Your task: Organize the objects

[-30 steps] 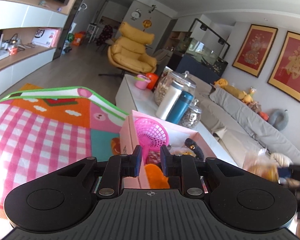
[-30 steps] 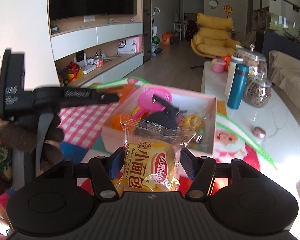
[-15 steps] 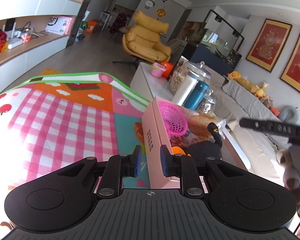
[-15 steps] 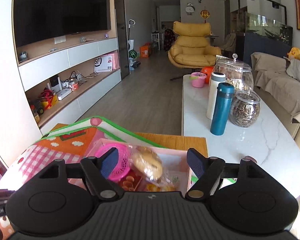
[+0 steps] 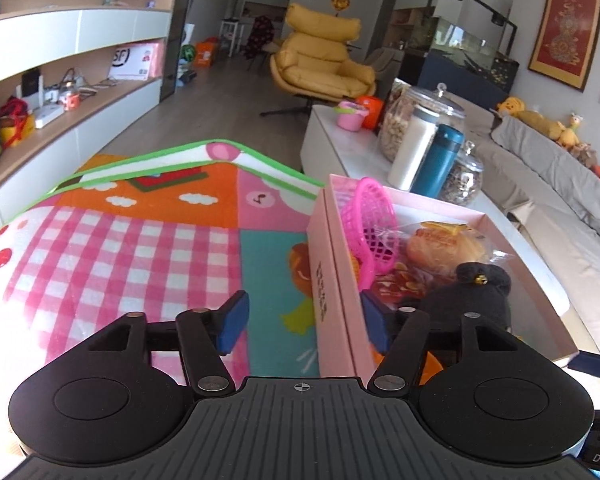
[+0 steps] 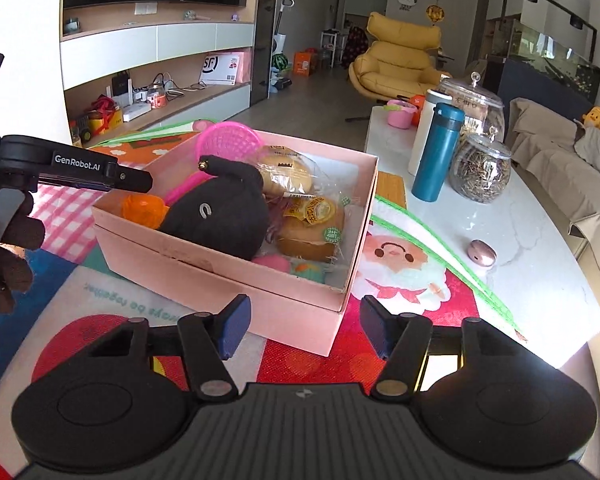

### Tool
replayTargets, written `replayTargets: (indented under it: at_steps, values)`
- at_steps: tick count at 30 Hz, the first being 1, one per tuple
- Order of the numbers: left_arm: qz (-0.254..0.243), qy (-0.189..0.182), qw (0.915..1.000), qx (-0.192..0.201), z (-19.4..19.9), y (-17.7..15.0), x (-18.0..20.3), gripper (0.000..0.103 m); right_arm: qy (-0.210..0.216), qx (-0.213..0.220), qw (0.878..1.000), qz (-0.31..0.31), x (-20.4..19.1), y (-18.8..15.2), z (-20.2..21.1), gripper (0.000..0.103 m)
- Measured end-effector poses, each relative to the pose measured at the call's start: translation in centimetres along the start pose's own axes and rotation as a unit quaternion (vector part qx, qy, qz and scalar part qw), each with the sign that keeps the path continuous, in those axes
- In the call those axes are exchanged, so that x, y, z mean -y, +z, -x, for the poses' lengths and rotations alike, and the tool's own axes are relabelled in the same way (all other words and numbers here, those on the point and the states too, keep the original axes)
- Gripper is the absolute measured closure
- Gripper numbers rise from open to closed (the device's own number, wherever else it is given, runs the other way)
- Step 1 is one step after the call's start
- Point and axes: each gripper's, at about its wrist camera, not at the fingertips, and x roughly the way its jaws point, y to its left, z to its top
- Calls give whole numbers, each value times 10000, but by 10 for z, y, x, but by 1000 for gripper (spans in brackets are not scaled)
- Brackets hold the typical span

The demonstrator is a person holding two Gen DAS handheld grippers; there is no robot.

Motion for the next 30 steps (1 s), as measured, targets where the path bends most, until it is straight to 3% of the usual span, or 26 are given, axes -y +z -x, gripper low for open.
replayTargets:
  at_steps: [5, 9, 14, 15, 18, 22, 23, 25, 29, 30]
  values:
    - [155, 607, 9978, 237, -2, 15, -37, 22, 191, 108, 9997, 104, -24, 21, -26, 42]
    - [163, 932, 9952, 252, -19, 34, -73, 2, 133, 247, 9993, 267, -55, 49, -57, 42]
    - [167, 869, 9958, 222, -25, 41, -90, 2, 54, 286, 9992, 257, -75, 67, -70, 42]
    - [176, 879, 9957, 247, -22, 40, -88, 3, 54, 262, 9994, 207, -76, 67, -68, 38]
    - [105, 789, 9950, 597, -1, 35, -79, 3, 122, 235, 9996, 64, -77, 57, -54, 18]
    - [-114, 656, 9943, 838, 36, 23, -63, 3, 197, -68, 9997, -132, -85, 31, -37, 15]
    - [-159, 633, 9945, 814, 46, 17, -59, 3, 213, -173, 9994, -198, -87, 22, -33, 13]
    - [-264, 582, 9951, 756, 65, -3, -51, 3, 179, -306, 9989, -312, -92, 6, -24, 0]
    - [-289, 578, 9967, 488, 91, -52, -39, 3, 16, -517, 9981, -320, -99, -20, -19, 0]
    - [-256, 589, 9972, 382, 93, -61, -37, 3, 39, -389, 9985, -392, -96, -24, -17, 0]
